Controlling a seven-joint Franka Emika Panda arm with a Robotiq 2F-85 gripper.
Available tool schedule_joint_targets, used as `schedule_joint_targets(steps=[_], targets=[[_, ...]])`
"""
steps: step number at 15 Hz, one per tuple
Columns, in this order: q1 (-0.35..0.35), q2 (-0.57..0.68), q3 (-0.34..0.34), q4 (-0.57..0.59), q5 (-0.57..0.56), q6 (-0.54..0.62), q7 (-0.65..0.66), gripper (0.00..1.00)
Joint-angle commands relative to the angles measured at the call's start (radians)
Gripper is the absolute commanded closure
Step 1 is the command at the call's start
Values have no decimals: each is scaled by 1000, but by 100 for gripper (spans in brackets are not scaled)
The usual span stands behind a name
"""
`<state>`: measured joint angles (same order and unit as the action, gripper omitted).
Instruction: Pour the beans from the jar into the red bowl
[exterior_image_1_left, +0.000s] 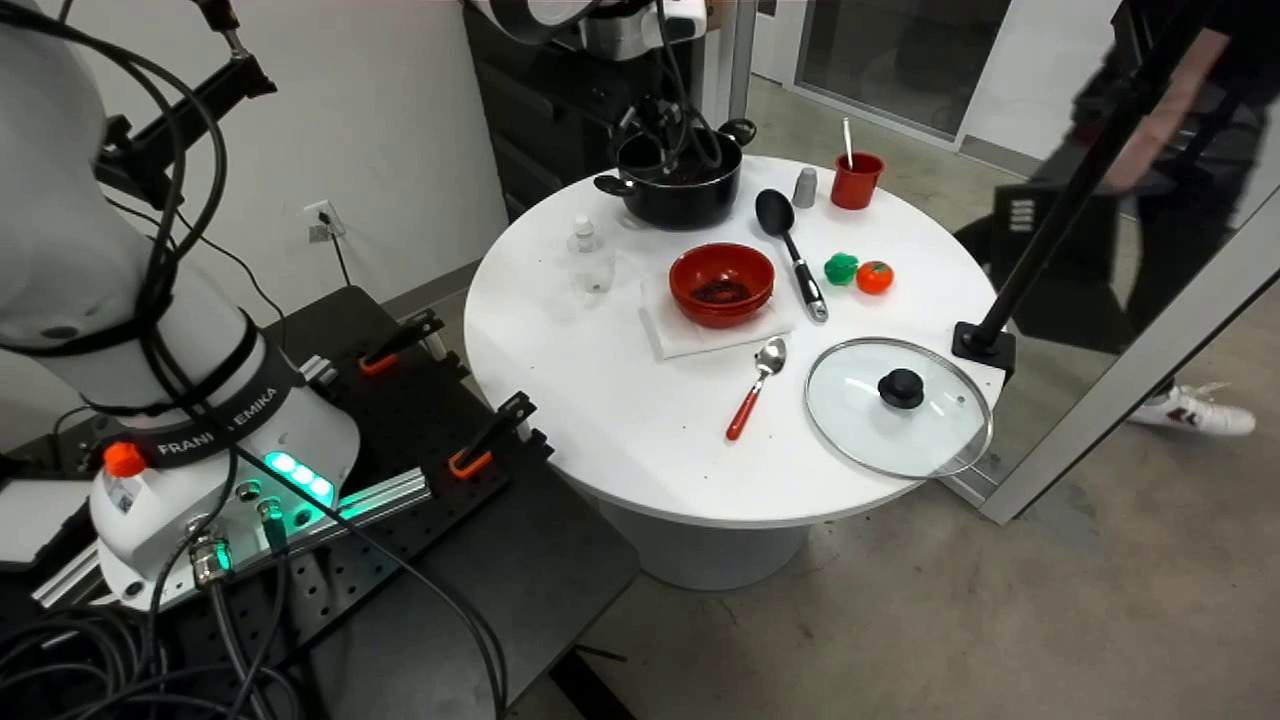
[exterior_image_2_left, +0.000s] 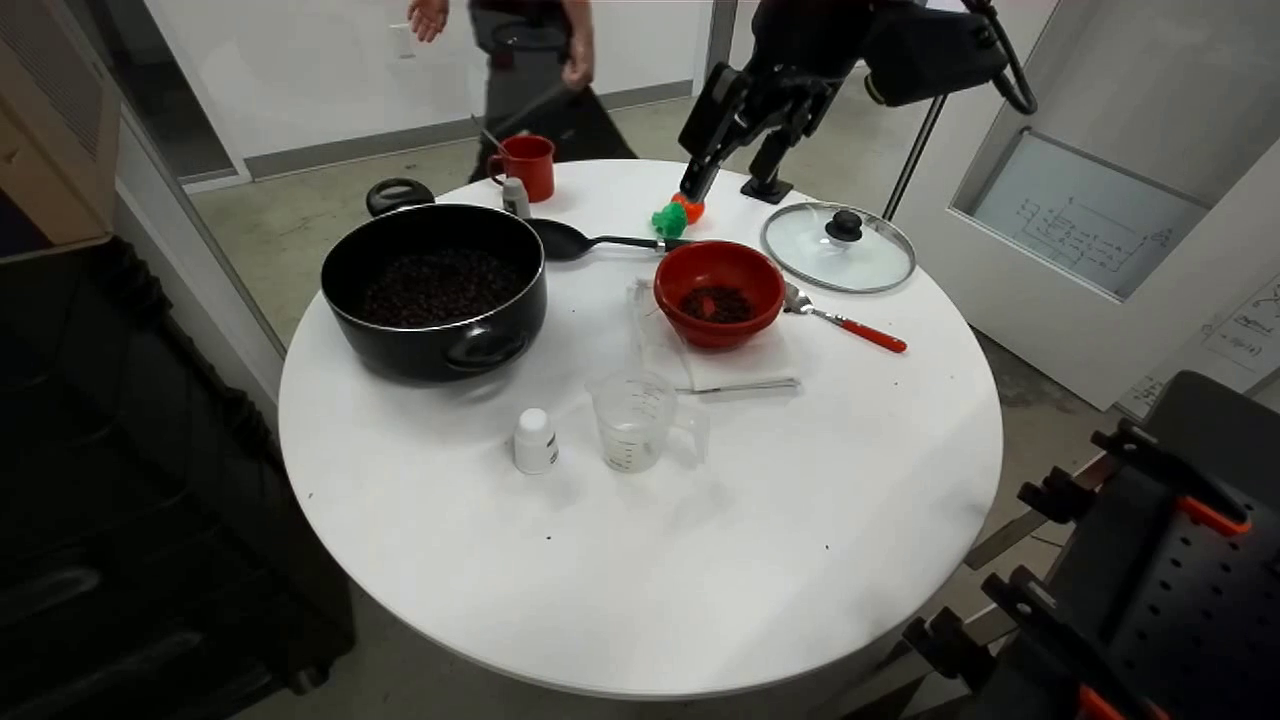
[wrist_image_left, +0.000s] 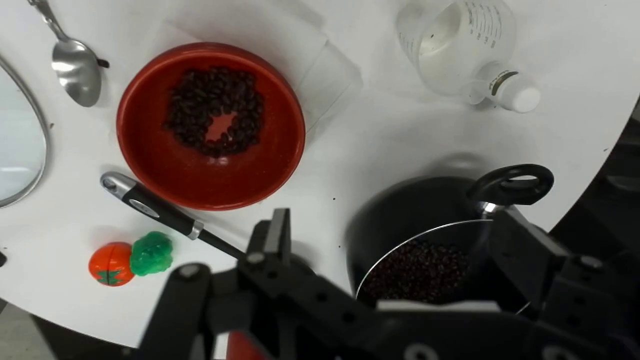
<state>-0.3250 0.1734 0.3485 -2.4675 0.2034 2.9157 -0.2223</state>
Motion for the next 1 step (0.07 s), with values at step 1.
schedule_joint_targets(steps=[1], targets=[[78,-3,-71,3,39,-3,-26,0]])
